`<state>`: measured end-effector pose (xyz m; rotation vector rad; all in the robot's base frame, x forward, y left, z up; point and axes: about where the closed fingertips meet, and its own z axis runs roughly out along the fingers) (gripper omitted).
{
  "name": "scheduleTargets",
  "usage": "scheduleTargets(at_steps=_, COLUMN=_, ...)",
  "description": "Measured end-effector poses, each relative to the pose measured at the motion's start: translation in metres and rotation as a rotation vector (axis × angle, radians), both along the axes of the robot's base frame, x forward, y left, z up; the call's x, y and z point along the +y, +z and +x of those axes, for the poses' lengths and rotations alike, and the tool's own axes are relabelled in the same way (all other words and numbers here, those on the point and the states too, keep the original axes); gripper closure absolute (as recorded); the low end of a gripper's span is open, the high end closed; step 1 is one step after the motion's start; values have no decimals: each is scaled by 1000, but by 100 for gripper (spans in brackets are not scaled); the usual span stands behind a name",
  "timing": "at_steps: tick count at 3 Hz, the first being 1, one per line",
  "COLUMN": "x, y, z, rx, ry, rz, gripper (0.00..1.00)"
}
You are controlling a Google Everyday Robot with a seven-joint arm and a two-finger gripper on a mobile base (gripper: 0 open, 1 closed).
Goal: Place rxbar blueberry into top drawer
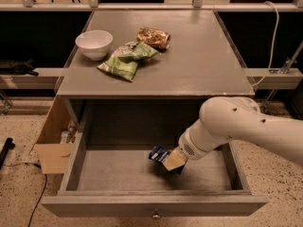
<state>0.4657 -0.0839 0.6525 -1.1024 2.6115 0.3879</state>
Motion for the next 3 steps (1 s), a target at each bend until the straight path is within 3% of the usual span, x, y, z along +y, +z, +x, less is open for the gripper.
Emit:
scheduleTargets(at_steps=2, x=-5, y=-20, z=-1, rx=16, ry=-20, rz=-13, gripper=100)
scheduleTargets(at_steps=3, x=-5, y=-20, z=-1, rx=16, ry=-20, rz=-13, gripper=84)
